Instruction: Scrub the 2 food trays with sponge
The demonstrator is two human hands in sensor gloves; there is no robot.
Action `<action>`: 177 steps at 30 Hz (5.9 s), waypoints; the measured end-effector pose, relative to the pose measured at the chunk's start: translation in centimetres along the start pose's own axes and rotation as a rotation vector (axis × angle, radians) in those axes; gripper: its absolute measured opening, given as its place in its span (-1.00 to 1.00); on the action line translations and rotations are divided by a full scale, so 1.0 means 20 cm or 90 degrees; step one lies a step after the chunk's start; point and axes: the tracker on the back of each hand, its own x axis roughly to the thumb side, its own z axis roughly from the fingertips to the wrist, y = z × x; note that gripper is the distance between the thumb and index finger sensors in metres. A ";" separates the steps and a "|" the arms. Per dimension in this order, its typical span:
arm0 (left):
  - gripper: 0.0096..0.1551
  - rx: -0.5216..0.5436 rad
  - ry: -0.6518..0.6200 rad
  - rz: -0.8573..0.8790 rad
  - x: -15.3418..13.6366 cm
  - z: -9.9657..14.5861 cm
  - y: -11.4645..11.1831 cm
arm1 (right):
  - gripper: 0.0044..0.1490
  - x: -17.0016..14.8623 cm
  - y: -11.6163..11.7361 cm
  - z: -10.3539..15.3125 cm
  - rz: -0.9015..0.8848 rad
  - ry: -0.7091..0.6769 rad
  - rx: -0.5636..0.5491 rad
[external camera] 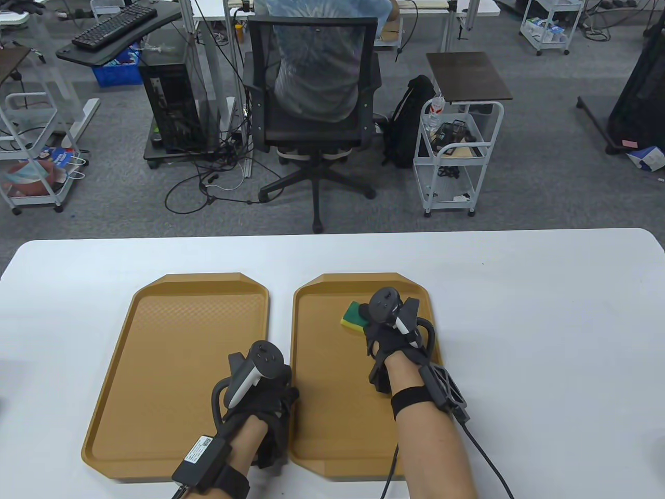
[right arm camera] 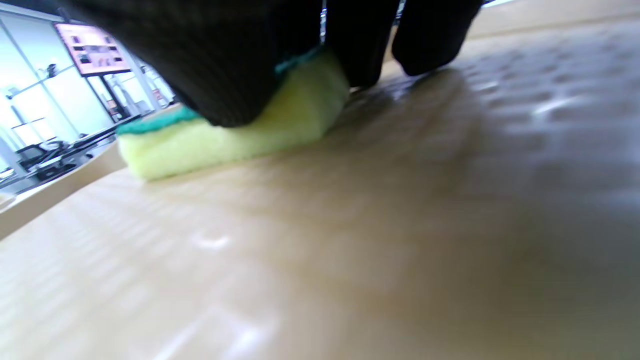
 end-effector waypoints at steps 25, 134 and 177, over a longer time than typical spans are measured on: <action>-0.31 -0.001 0.004 -0.002 0.00 0.00 0.00 | -0.20 0.09 0.07 0.39 0.162 -0.218 0.137; -0.44 -0.214 0.338 0.875 0.63 -0.36 -0.43 | -0.10 -0.74 -0.64 1.21 -0.049 -0.177 -0.099; -0.36 0.241 0.263 0.245 -0.23 -0.02 0.32 | -0.11 -0.73 -0.62 1.21 0.002 -0.164 -0.103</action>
